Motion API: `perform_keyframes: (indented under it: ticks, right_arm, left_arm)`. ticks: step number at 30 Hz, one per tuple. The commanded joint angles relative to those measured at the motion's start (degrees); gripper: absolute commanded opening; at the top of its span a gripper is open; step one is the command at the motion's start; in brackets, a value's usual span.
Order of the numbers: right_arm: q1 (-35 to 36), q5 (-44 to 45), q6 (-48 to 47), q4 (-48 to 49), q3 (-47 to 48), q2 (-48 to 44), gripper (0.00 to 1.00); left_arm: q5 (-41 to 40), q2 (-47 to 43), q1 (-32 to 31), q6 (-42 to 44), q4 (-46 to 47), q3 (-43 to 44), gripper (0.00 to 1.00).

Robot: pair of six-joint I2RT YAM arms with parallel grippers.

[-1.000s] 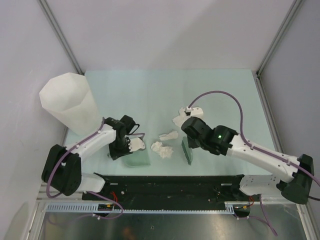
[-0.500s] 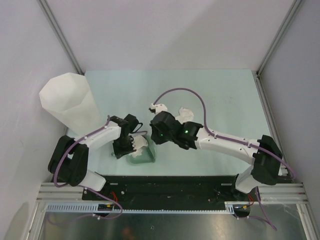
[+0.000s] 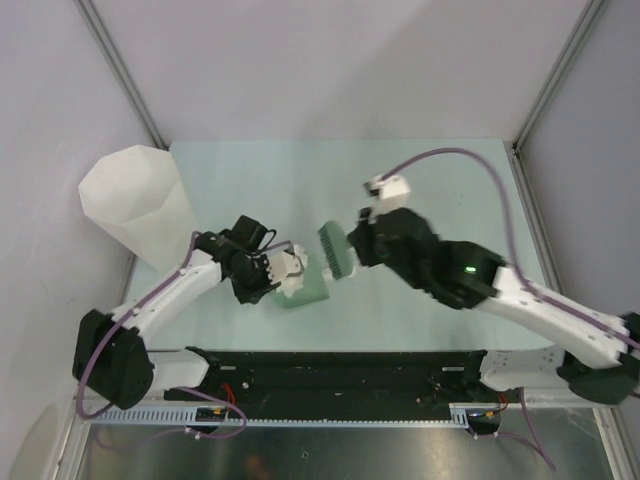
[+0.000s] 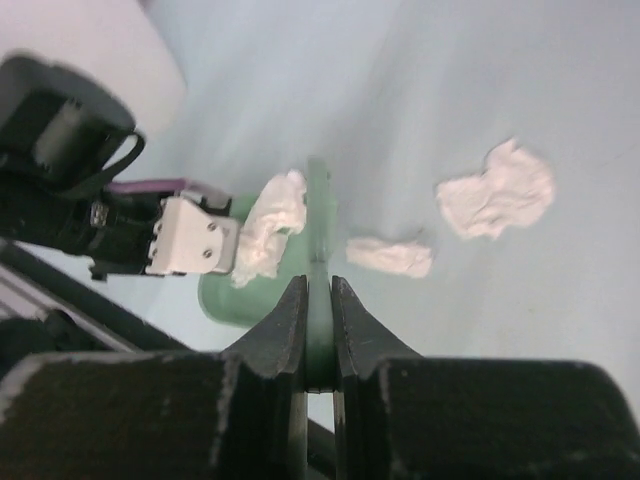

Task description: Sweep away the paper scraps from the table

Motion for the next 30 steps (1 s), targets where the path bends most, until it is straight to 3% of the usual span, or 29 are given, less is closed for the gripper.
perform_keyframes:
  ticks: [1, 6, 10, 17, 23, 30]
  right_arm:
    - [-1.6, 12.0, -0.4, -5.1, 3.2, -11.0, 0.0]
    - [-4.5, 15.0, 0.4, -9.5, 2.9, -15.7, 0.0]
    - [-5.4, 15.5, 0.8, -11.7, 2.2, -17.0, 0.0]
    - [-5.6, 15.9, 0.5, -13.4, 1.4, -17.9, 0.0]
    - [-5.6, 15.2, 0.1, -13.3, 0.5, -18.2, 0.0]
    - [-5.6, 13.9, -1.2, -12.7, -0.5, -17.4, 0.0]
  left_arm:
    - [6.7, -7.2, 1.1, -4.5, 1.4, 6.9, 0.0]
    - [7.4, -11.1, 3.6, -9.3, 1.4, 15.4, 0.0]
    - [2.5, -12.6, 6.3, -14.4, 1.3, 23.0, 0.0]
    - [-8.5, -10.9, 19.9, -17.7, -0.4, 39.1, 0.0]
    - [-21.1, -9.2, 27.1, -10.8, -3.6, 48.6, 0.0]
    - [-45.4, -7.4, 31.5, 6.9, -2.8, 49.8, 0.0]
